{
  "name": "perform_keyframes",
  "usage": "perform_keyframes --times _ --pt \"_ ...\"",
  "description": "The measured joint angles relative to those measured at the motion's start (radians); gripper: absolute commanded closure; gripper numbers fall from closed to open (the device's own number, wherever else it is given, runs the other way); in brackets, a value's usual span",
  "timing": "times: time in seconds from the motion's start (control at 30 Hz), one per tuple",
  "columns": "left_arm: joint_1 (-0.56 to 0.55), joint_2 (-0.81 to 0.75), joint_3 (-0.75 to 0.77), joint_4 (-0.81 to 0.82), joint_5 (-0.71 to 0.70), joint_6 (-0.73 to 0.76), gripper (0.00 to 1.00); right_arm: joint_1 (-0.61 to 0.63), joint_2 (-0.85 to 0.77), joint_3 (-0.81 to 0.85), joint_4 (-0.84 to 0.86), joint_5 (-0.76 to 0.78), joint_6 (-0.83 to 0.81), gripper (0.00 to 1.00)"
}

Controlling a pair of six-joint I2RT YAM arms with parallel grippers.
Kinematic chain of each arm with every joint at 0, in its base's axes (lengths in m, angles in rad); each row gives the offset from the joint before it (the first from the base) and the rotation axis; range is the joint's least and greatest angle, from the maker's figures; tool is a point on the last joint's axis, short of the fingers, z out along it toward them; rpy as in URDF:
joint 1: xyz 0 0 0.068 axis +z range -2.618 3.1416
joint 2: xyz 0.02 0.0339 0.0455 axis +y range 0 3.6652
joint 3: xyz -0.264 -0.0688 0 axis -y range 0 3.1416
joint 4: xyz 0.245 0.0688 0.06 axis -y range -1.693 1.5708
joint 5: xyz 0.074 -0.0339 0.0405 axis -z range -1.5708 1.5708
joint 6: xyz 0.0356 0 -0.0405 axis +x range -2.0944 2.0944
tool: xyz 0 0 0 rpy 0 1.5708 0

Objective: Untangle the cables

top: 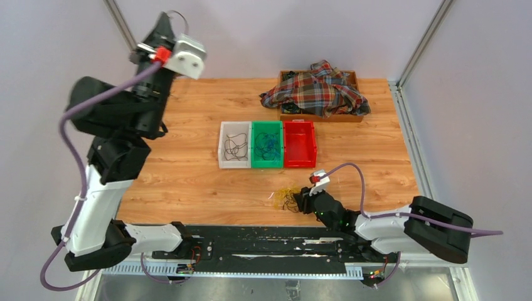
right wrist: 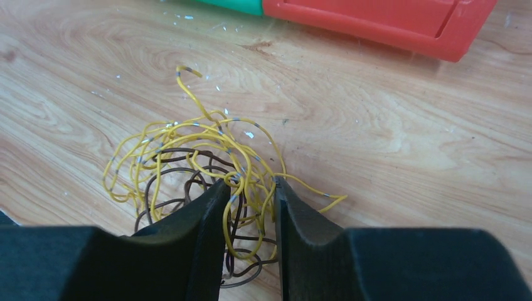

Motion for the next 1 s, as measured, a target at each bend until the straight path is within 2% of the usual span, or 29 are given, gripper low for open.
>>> perform_keyframes --times 0.17,0.37,0.6,0.87,1.0 --pt "0.000 -0.035 -0.227 -0.044 -0.003 -0.047 0.99 0.000 -0.116 0.000 -0.069 0.023 -0.003 0.69" --pt "0.002 -0.034 -0.414 -0.092 -0.012 -0.075 0.99 0.000 -0.245 -0.010 -0.153 0.060 -0.004 0.69" --pt "0.018 -0.012 -0.433 -0.103 -0.012 -0.127 1.00 0.000 -0.341 -0.039 -0.230 0.097 -0.002 0.70" --pt "0.040 0.042 -0.397 -0.093 -0.014 -0.163 0.99 0.000 -0.374 -0.049 -0.271 0.110 0.001 0.71" --pt "0.072 0.035 -0.444 -0.081 -0.011 -0.175 1.00 0.000 -0.395 -0.051 -0.284 0.116 0.001 0.72"
